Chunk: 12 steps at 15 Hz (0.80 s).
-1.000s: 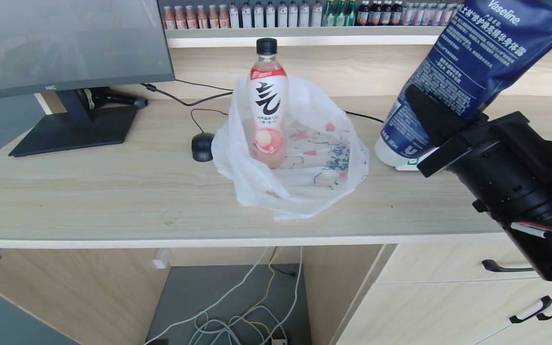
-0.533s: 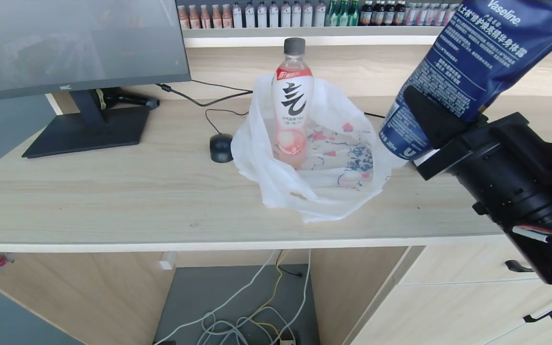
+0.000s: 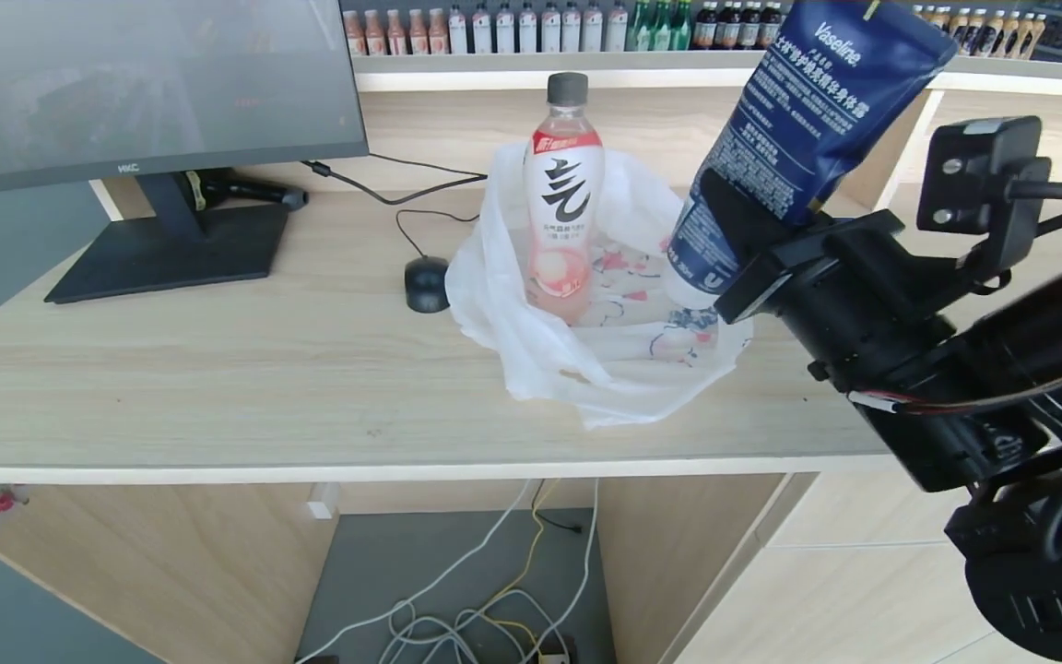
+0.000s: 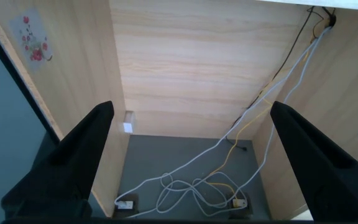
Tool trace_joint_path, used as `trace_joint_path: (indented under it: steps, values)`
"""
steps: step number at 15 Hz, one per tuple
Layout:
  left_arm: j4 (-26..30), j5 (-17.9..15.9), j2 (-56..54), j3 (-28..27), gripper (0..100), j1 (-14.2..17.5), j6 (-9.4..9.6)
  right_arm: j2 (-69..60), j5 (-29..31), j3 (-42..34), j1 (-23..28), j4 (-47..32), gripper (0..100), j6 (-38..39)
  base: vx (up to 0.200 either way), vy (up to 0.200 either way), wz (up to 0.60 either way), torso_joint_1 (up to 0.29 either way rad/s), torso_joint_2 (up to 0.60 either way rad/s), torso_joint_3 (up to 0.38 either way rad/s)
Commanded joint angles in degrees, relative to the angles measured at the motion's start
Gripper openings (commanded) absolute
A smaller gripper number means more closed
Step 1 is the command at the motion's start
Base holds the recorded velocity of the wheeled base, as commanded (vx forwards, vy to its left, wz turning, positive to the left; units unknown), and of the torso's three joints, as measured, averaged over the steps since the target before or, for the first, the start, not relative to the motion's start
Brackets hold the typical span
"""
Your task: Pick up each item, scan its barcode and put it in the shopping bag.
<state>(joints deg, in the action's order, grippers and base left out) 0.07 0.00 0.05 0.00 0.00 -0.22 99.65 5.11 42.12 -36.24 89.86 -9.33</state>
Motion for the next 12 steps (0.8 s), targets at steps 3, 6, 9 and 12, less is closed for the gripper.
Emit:
trace_joint_path:
  steps: [3,6,9,12]
  values:
    - [-0.1,0.0,0.0,0.0,100,0.0,-0.04,9.5,0.0,5.8,2.1,0.1,0,0.1,0.000,0.000,0.00,0.000,0.00,0.000]
    - [0.0,0.0,0.0,0.0,100,0.0,-0.04,15.0,0.0,10.6,2.5,0.1,0,0.1,0.000,0.000,0.00,0.000,0.00,0.000]
    - [0.0,0.0,0.0,0.0,100,0.0,-0.04,17.2,0.0,11.1,4.8,0.1,0,0.1,0.000,0.000,0.00,0.000,0.00,0.000]
    - [-0.1,0.0,0.0,0.0,100,0.0,-0.04,17.2,0.0,10.9,6.4,0.1,0,0.1,0.000,0.000,0.00,0.000,0.00,0.000]
